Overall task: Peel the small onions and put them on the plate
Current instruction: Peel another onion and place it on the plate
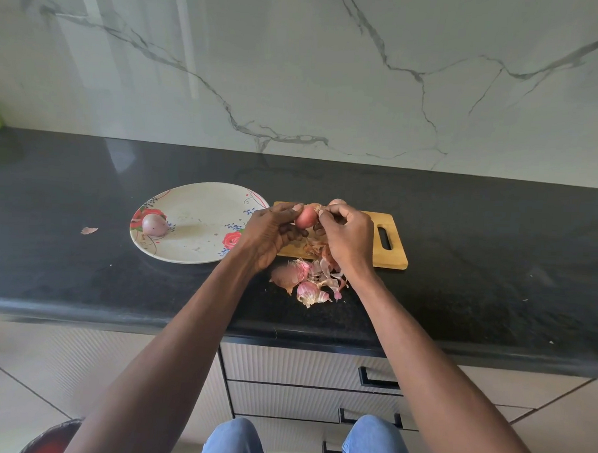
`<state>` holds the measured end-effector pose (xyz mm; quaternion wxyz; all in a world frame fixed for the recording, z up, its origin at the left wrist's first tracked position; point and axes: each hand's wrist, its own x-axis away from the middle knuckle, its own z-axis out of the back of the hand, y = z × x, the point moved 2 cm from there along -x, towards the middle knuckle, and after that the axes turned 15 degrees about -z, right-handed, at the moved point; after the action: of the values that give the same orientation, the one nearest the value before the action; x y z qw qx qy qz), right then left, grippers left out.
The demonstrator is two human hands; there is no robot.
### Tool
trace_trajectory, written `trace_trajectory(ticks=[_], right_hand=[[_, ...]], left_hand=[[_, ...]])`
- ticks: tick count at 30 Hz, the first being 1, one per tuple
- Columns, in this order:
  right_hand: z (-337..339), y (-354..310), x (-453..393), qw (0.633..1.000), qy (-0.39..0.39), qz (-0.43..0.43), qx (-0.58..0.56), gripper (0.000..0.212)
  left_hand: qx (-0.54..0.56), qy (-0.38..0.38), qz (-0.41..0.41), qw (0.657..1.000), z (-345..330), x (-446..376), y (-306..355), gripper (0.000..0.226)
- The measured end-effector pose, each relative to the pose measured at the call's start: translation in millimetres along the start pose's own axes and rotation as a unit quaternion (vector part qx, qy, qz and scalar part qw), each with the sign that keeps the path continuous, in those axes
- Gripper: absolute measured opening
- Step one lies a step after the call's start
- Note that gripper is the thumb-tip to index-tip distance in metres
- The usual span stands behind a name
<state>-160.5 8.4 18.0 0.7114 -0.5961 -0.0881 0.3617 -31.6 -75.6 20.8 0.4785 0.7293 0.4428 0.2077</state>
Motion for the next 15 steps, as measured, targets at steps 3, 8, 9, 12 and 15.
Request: trace_trajectory(ticks=[3,8,9,12,15], right_hand=[[1.7,1.1,-1.0,1.000,-0.019,0.009,-0.017,0.014],[-2.6,0.9,1.6,0.995,-0.006,0.089,0.052,0.013],[-2.8,0.6,2.4,0.992,0.003,0.112,0.064,0.010],[-3.5,0.6,5.1,0.984,0.012,0.151,0.097,0.009],[-5.0,-0.3,6.3,0.982,0.015,0.149,0.115,0.010]], left_hand=[[0.009,-0.016,-0.003,1.000,-0.5,-0.8,-0.9,0.012],[0.024,-0.020,-0.008,0.999,0.2,-1.7,-2.4,0.017],[0.025,-0.024,-0.010,0.999,-0.5,-1.2,-2.3,0.019],[0.019,-0.034,-0.013,0.999,-3.0,1.3,-1.8,0.028],[0.016,-0.042,-0.006,0.999,-3.6,2.0,-2.2,0.027]])
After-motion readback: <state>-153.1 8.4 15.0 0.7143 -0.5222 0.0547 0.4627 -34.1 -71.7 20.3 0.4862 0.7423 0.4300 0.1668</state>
